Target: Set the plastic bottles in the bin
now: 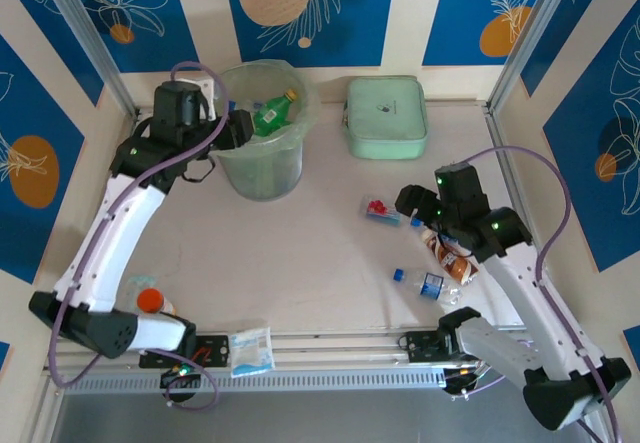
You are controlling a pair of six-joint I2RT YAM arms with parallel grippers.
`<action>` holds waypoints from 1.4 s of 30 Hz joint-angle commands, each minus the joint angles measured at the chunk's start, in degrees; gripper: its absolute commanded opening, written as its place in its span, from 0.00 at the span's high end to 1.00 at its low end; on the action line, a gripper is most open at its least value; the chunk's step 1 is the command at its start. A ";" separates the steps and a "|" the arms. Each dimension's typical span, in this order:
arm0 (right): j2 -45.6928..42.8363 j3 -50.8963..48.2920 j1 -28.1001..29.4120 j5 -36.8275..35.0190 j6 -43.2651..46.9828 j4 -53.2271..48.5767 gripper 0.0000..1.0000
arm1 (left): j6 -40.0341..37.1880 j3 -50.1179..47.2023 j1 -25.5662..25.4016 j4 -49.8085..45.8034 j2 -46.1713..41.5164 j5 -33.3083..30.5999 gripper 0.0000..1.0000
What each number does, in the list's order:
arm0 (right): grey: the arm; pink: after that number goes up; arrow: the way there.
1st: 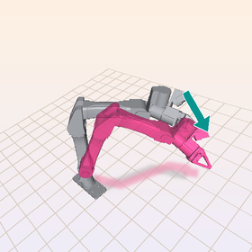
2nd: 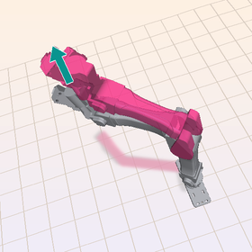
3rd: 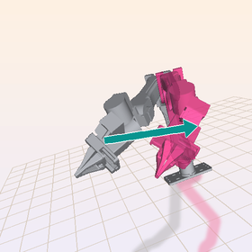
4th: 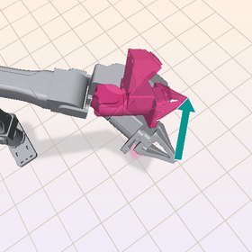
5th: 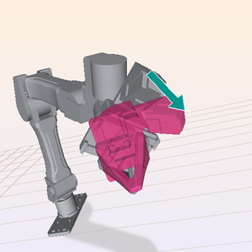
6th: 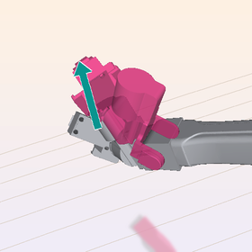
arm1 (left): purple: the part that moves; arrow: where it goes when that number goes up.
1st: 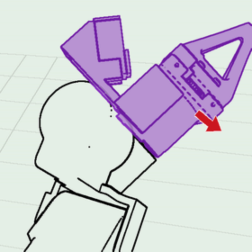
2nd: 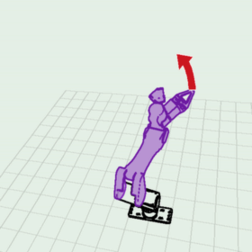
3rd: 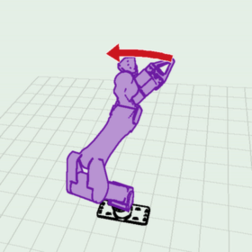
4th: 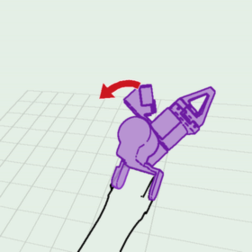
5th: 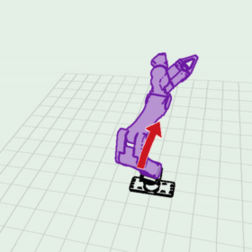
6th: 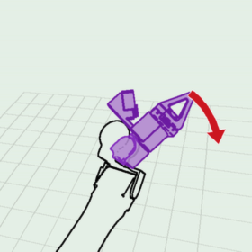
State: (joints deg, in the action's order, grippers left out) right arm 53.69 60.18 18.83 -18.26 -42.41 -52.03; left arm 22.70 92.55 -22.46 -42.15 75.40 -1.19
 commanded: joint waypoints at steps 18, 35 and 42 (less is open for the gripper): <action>27.56 1.84 -18.66 26.41 12.54 14.46 0.03 | 1.14 -16.88 -20.87 5.91 -8.15 5.93 0.34; 40.44 1.91 -4.52 15.15 13.43 19.07 0.03 | 4.02 -19.38 -21.00 6.56 -7.40 3.69 0.37; 39.99 -1.58 3.37 7.43 12.70 18.85 0.04 | 3.84 -19.36 -21.04 6.39 -7.13 3.74 0.37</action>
State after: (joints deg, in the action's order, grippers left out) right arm 93.21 61.17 19.18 -7.57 -29.54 -30.28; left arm 26.11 73.49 -43.05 -36.21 68.10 3.33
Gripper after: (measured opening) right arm 0.964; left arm 0.629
